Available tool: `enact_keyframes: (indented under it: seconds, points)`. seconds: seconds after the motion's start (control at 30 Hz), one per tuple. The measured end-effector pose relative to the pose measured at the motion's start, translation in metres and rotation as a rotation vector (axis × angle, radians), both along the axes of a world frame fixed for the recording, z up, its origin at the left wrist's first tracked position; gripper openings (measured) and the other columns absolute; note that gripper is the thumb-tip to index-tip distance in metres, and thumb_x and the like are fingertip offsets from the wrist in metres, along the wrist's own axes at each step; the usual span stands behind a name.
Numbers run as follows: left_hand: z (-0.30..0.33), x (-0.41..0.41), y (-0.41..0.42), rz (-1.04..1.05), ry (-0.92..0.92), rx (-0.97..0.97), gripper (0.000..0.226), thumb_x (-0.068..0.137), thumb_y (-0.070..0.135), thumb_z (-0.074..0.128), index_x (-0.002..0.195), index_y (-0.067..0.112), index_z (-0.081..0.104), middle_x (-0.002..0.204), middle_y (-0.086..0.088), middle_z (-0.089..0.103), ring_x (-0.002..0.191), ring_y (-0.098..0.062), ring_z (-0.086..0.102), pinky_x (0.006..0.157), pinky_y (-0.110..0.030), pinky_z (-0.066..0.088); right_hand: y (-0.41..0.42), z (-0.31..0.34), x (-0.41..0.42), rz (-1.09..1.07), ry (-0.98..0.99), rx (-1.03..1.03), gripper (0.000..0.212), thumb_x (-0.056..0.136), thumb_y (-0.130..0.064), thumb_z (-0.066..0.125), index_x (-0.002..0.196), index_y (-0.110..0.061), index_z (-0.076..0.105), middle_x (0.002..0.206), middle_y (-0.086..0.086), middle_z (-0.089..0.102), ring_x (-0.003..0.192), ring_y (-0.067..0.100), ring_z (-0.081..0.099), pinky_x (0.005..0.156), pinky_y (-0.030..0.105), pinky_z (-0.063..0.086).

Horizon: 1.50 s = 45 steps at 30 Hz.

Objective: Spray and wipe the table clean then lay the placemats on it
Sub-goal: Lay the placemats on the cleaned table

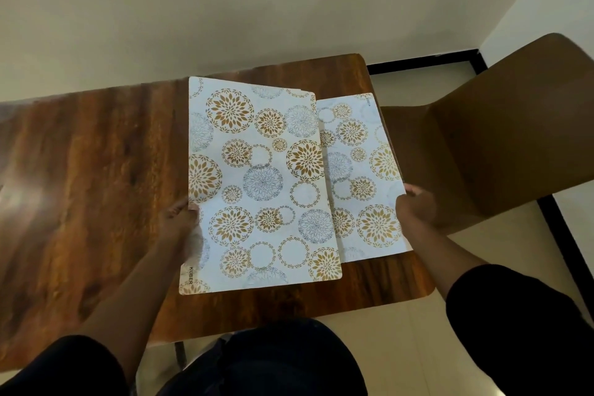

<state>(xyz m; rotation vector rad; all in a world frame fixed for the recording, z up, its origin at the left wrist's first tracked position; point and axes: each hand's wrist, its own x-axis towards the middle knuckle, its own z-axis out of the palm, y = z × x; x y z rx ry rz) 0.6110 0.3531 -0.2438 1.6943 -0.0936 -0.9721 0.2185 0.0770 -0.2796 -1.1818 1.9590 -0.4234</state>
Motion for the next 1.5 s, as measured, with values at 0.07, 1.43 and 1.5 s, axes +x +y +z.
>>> enact_keyframes:
  seconds: [0.07,1.43,1.5]
  points:
    - [0.0,-0.001,0.0,0.004,-0.001,0.016,0.031,0.107,0.001,0.052,0.134,-0.001,0.068,0.132,-0.02,0.072,0.12,-0.048,0.069,0.106,-0.068,0.049,0.001,-0.002,0.001,0.002,-0.007,-0.004,0.038,0.094,-0.007,0.058,0.129,-0.019,0.069,0.123,0.006,0.072,0.09,0.023,0.068,0.066,0.029,0.055]
    - [-0.01,-0.017,0.022,0.042,-0.068,0.143,0.032,0.111,0.009,0.05,0.135,0.011,0.071,0.13,-0.008,0.076,0.117,-0.037,0.073,0.106,-0.063,0.053,-0.001,-0.007,0.002,0.069,0.055,-0.033,0.038,0.1,-0.006,0.057,0.134,-0.017,0.066,0.133,0.007,0.067,0.106,0.029,0.07,0.077,0.037,0.061]
    - [-0.012,-0.018,0.024,0.042,-0.069,0.131,0.031,0.111,0.008,0.051,0.133,0.011,0.073,0.131,-0.008,0.075,0.118,-0.037,0.072,0.108,-0.064,0.051,-0.001,-0.007,0.002,0.069,0.062,-0.033,0.038,0.1,-0.005,0.057,0.135,-0.017,0.065,0.134,0.007,0.067,0.107,0.029,0.07,0.075,0.034,0.06]
